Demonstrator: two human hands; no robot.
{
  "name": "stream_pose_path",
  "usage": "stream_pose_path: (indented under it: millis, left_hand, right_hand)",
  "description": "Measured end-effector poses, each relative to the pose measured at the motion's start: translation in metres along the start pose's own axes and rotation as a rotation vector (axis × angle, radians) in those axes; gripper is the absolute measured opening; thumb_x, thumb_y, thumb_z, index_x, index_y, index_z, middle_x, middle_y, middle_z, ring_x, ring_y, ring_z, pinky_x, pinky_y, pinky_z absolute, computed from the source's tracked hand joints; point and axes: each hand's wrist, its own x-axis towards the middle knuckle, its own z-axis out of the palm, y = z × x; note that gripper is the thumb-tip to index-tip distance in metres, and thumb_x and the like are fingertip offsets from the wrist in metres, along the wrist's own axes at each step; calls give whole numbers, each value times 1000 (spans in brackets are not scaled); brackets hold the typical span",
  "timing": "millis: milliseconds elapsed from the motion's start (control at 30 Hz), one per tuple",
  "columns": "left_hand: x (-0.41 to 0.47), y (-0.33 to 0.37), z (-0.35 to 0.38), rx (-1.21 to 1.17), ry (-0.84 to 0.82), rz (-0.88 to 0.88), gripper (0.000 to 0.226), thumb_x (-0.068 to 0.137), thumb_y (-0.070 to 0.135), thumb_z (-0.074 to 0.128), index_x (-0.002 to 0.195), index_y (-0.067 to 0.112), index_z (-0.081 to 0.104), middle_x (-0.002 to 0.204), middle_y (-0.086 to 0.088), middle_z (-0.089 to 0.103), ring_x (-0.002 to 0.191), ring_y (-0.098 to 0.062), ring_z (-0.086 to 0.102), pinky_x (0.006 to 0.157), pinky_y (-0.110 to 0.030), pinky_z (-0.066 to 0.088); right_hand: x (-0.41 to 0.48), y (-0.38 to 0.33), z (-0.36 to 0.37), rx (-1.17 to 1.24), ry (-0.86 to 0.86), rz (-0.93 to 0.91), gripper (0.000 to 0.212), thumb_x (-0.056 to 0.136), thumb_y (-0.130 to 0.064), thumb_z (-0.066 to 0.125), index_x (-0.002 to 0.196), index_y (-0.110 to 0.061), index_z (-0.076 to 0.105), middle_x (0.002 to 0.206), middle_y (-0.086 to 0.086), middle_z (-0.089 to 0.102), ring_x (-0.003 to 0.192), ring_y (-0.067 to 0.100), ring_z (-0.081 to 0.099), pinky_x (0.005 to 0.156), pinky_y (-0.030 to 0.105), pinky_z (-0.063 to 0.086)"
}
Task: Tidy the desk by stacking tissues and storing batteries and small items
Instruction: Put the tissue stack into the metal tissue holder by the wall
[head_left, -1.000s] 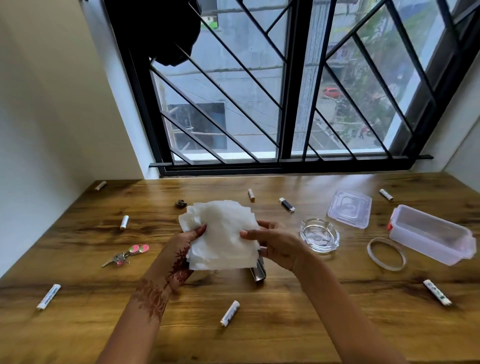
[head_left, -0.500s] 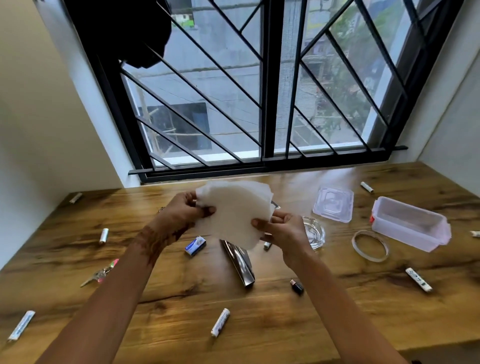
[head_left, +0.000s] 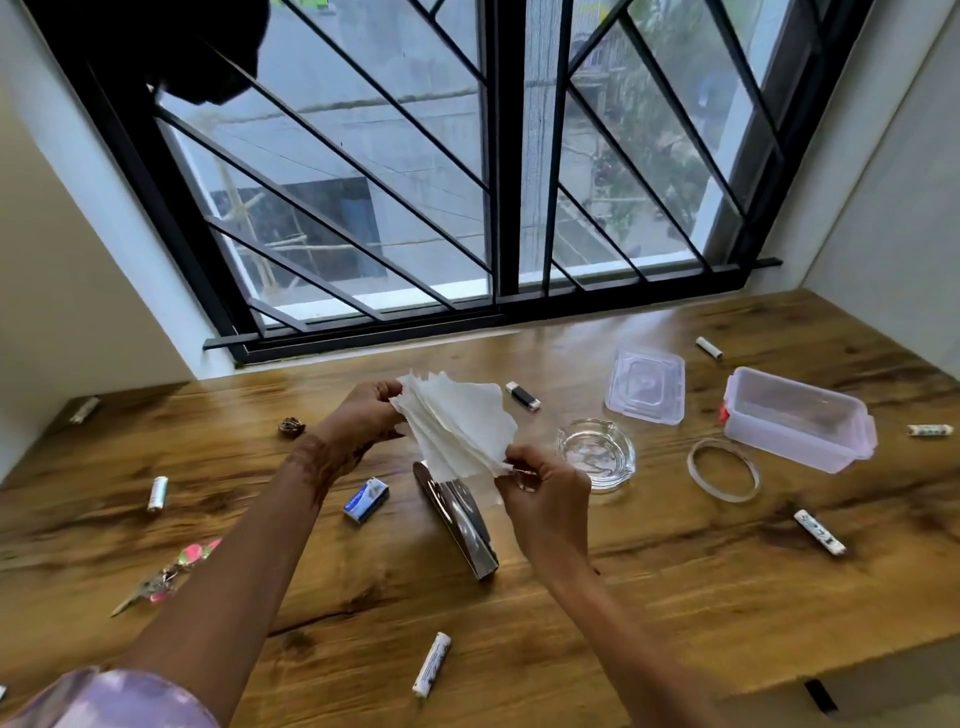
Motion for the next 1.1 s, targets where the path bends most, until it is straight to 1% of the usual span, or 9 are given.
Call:
stream_pose_path:
  millis: [100,167,300,400,567,700,867,967,1100]
  left_hand:
    - [2,3,0,63,-10,-9,13,75,12,65,84,20,69,96,-14,66,90,-26,56,88,-42,45]
    - [3,5,1,113,4,-12,13,70,18,60,79,22,69,85,-10,65,79,-23,52,75,-34,42]
    - [10,1,-1,198,46,-32,25,86,2,51,74,21,63,69,-2,52,60,-12,39,51,-20,29]
    - [12,-4,-3,206,35,-76,22,88,3,51,77,17,63,69,-2,51,59,-11,40,51,-20,30]
    - [13,-17,0,89,11,-133,14,89,2,54,100,0,63,85,-10,65,70,-14,62,59,-20,55]
    - [12,-25,2,104,12,-122,14,86,-4,55,91,5,64,90,-11,65,78,-17,63,58,-15,55]
    - [8,-33,-1,35,28,-83,18,86,-7,53,82,9,61,85,-10,63,79,-19,60,66,-23,55]
    - [7,-38,-8,-19,46,-54,19,87,-9,48,87,2,63,83,-12,63,76,-22,61,58,-18,56]
    - [6,-38,-16,-44,-13,35,35,86,-14,44,101,10,64,104,-8,67,94,-24,65,71,-30,60]
  right_hand:
    - [-1,1,4,-10,12,-10,24,74,-2,74,98,-4,71,90,8,73,74,5,63,66,-3,43]
    - [-4,2,8,-19,0,-12,23,75,-4,73,97,-6,71,90,6,73,75,6,64,66,-2,44]
    - [-10,5,17,-78,-19,-84,14,73,-4,75,86,-8,72,82,2,72,70,4,62,62,-2,43]
    - [-12,14,23,-99,-52,-70,16,71,-1,74,84,-10,70,80,2,71,71,8,64,61,4,44]
    - [-22,29,29,-146,-128,-90,19,73,-6,73,91,-11,69,89,-1,69,79,8,61,65,9,45]
    - [-28,38,32,-213,-178,-180,27,70,-6,78,94,-13,70,94,0,70,83,9,64,72,15,53]
    - [-32,33,32,-350,-105,-424,28,60,-5,84,84,-10,72,82,2,71,72,12,68,63,15,56]
    - [-36,28,37,-343,-62,-478,26,58,-3,84,80,-11,72,80,2,72,70,12,69,61,14,55]
    - [-35,25,45,-251,-68,-476,26,63,0,79,84,-10,68,88,6,72,79,16,70,70,18,56]
